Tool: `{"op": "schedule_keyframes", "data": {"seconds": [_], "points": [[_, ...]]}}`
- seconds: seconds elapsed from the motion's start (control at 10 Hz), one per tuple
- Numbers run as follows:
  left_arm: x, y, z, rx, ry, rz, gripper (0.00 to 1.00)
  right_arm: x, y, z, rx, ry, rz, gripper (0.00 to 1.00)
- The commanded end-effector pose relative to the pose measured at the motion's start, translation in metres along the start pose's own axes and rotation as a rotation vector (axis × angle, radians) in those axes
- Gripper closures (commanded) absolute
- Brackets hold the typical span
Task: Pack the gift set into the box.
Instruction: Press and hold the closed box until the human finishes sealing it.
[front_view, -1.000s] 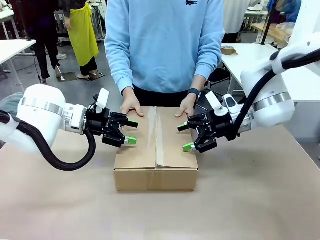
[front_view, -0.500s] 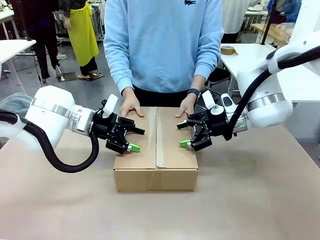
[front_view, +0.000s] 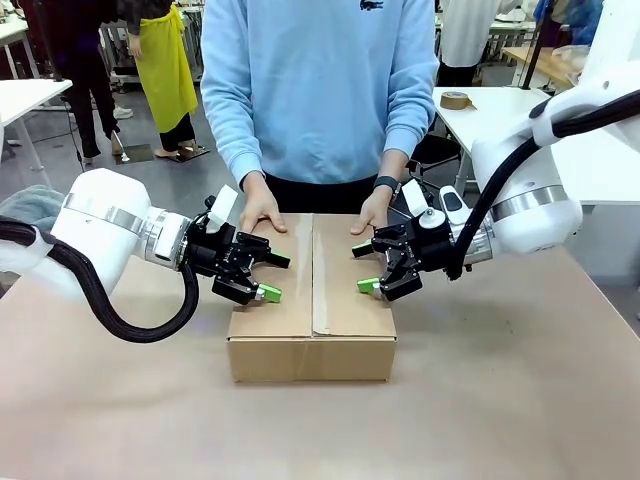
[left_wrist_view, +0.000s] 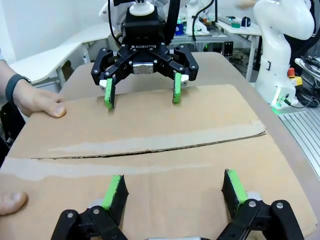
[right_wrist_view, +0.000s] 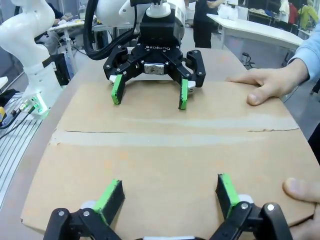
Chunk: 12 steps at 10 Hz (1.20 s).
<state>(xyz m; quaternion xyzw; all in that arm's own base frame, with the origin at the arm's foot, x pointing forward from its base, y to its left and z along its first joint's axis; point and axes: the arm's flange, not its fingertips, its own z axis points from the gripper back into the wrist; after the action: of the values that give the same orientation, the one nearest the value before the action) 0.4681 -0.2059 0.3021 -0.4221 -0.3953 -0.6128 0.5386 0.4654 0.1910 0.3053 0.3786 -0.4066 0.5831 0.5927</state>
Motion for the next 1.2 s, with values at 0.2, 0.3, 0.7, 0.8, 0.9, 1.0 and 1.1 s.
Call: {"op": "schedule_keyframes", "data": {"seconds": [0.2, 0.3, 0.7, 0.8, 0.9, 1.0, 1.1], "points": [[-0.0029, -0.0024, -0.0004, 0.000, -0.003, -0.014, 0.00, -0.0020, 0.0028, -0.0002, -0.001, 0.005, 0.010, 0.00], [-0.0029, -0.0024, -0.0004, 0.000, -0.003, -0.014, 0.00, -0.0020, 0.0028, -0.0002, -0.001, 0.005, 0.010, 0.00], [-0.0029, -0.0024, -0.0004, 0.000, -0.003, -0.014, 0.00, -0.0020, 0.0028, -0.0002, -0.001, 0.005, 0.010, 0.00], [-0.0029, -0.0024, -0.0004, 0.000, -0.003, -0.014, 0.00, -0.0020, 0.0028, -0.0002, -0.001, 0.005, 0.010, 0.00], [-0.0029, -0.0024, -0.0004, 0.000, -0.003, -0.014, 0.00, -0.0020, 0.0028, -0.0002, -0.001, 0.005, 0.010, 0.00], [-0.0029, -0.0024, -0.0004, 0.000, -0.003, -0.014, 0.00, -0.0020, 0.0028, -0.0002, -0.001, 0.005, 0.010, 0.00], [-0.0029, -0.0024, -0.0004, 0.000, -0.003, -0.014, 0.00, -0.0020, 0.0028, -0.0002, -0.001, 0.005, 0.010, 0.00]]}}
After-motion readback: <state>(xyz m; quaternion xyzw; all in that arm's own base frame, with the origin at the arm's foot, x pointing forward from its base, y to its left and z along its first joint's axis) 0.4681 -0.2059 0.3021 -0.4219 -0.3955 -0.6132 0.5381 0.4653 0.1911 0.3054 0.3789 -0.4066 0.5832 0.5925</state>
